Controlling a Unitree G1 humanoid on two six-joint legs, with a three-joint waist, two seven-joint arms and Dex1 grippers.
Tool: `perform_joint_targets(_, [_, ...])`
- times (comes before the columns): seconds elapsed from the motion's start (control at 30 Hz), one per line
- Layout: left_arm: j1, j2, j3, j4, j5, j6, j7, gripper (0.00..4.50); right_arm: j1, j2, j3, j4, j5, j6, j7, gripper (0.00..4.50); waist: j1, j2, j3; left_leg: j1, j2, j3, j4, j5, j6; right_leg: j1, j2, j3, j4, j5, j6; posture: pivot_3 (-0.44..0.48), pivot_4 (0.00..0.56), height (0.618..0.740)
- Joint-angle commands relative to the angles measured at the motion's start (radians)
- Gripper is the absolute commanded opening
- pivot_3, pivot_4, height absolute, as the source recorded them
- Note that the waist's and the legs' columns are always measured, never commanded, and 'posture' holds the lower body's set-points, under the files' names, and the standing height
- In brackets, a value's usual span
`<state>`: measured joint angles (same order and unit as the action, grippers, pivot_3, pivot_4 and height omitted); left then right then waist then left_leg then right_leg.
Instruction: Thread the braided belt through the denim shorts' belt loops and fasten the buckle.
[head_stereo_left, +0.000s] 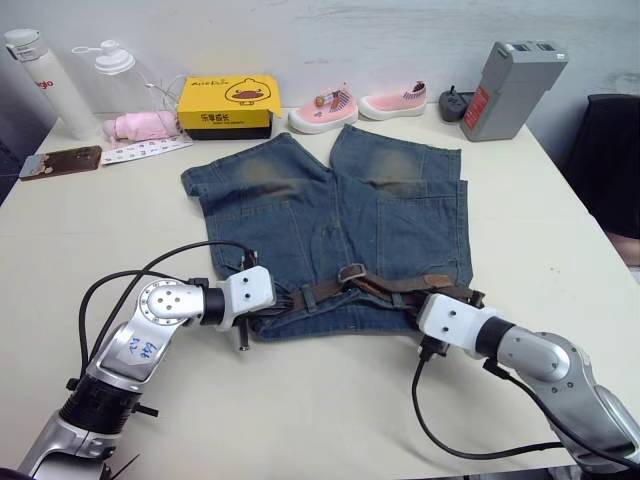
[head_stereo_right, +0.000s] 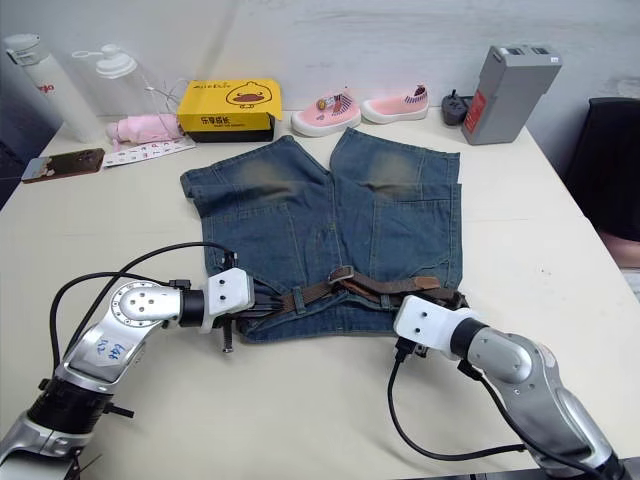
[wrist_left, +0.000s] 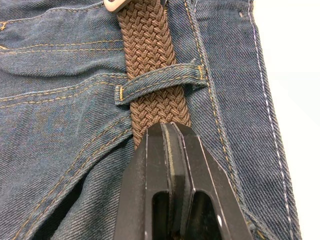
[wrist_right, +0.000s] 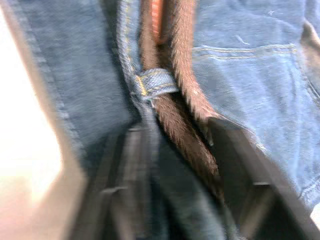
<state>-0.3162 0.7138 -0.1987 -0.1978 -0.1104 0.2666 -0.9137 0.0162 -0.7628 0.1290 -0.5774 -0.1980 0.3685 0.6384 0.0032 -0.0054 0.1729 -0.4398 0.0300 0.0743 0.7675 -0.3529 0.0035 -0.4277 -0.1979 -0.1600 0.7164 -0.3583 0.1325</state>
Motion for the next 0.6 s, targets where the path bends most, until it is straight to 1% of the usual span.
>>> perform_joint_targets(0.03, [0.033, 0.023, 0.015, 0.026, 0.029, -0.002, 0.008, 0.00, -0.003, 0.029, 0.030, 0.014, -0.061, -0.024, -0.049, 0.04, -0.003, 0.000, 0.000, 0.000, 0.000, 0.000, 0.000, 0.000, 0.000, 0.000, 0.000, 0.000, 0.000, 0.000, 0.000, 0.000, 0.150, 0.658])
perform_joint_targets(0.1, [0.044, 0.017, 0.046, 0.018, 0.012, -0.012, 0.023, 0.00, 0.000, 0.045, 0.043, 0.017, -0.078, -0.022, -0.060, 0.04, -0.005, 0.000, 0.000, 0.000, 0.000, 0.000, 0.000, 0.000, 0.000, 0.000, 0.000, 0.000, 0.000, 0.000, 0.000, 0.000, 0.150, 0.658])
perform_joint_targets(0.17, [0.057, 0.007, 0.092, 0.010, -0.006, -0.025, 0.050, 0.73, 0.005, 0.057, 0.053, 0.020, -0.097, -0.023, -0.070, 0.00, -0.007, 0.000, 0.000, 0.000, 0.001, 0.000, 0.000, 0.000, 0.000, 0.000, 0.001, 0.000, 0.000, 0.000, 0.000, 0.000, 0.150, 0.658])
perform_joint_targets(0.2, [0.064, 0.007, 0.109, 0.007, -0.016, -0.026, 0.053, 0.87, 0.006, 0.062, 0.058, 0.022, -0.106, -0.022, -0.074, 0.00, -0.007, 0.000, 0.000, 0.000, 0.001, 0.000, 0.000, 0.000, -0.001, 0.000, 0.001, 0.000, 0.001, 0.000, 0.000, 0.000, 0.150, 0.658])
perform_joint_targets(0.23, [0.068, 0.008, 0.120, 0.005, -0.023, -0.027, 0.054, 1.37, 0.006, 0.066, 0.062, 0.023, -0.112, -0.022, -0.076, 0.00, -0.007, 0.000, 0.000, 0.000, 0.001, 0.000, 0.000, 0.000, -0.001, 0.000, 0.001, 0.000, 0.001, 0.000, 0.000, 0.000, 0.150, 0.658])
perform_joint_targets(0.3, [0.094, 0.015, 0.167, -0.017, -0.036, -0.036, 0.068, 2.24, 0.015, 0.074, 0.078, 0.024, -0.134, -0.024, -0.084, 0.00, -0.007, 0.000, 0.000, 0.000, 0.001, 0.000, 0.000, 0.000, -0.001, -0.001, 0.001, 0.000, 0.001, 0.000, -0.001, 0.000, 0.150, 0.658])
perform_joint_targets(0.33, [0.107, 0.016, 0.202, -0.033, -0.050, -0.033, 0.079, 2.59, 0.017, 0.079, 0.094, 0.025, -0.152, -0.022, -0.088, 0.00, -0.008, 0.000, 0.000, 0.000, 0.001, 0.000, 0.000, 0.000, -0.001, -0.001, 0.001, 0.000, 0.000, 0.000, -0.001, 0.000, 0.150, 0.658])
perform_joint_targets(0.37, [0.115, 0.015, 0.227, -0.043, -0.061, -0.029, 0.087, 3.08, 0.019, 0.083, 0.104, 0.026, -0.166, -0.021, -0.091, 0.00, -0.007, 0.000, 0.000, 0.000, 0.001, 0.000, 0.000, 0.000, -0.001, -0.001, 0.001, 0.000, 0.001, 0.000, -0.001, 0.000, 0.150, 0.658])
perform_joint_targets(0.4, [0.129, 0.011, 0.274, -0.078, -0.099, 0.000, 0.098, 3.51, 0.019, 0.094, 0.117, 0.027, -0.181, -0.013, -0.097, 0.00, -0.007, -0.001, 0.000, 0.000, 0.001, 0.000, 0.000, 0.000, -0.001, -0.001, 0.001, 0.000, 0.001, 0.000, -0.001, 0.000, 0.150, 0.658])
perform_joint_targets(0.5, [0.154, 0.008, 0.380, -0.161, -0.200, 0.096, 0.114, 3.51, 0.014, 0.128, 0.148, 0.028, -0.218, 0.013, -0.107, 0.00, -0.006, -0.003, -0.001, 0.000, 0.002, -0.001, 0.000, 0.000, -0.001, -0.001, 0.001, 0.000, 0.001, 0.000, -0.001, 0.000, 0.150, 0.658])
perform_joint_targets(0.6, [0.189, 0.020, 0.413, -0.218, -0.235, 0.164, 0.120, 3.51, 0.009, 0.162, 0.166, 0.026, -0.243, 0.030, -0.111, 0.00, -0.005, -0.004, -0.001, 0.000, 0.003, -0.002, 0.001, 0.000, -0.001, 0.000, 0.000, 0.000, 0.001, 0.000, -0.001, 0.000, 0.150, 0.658])
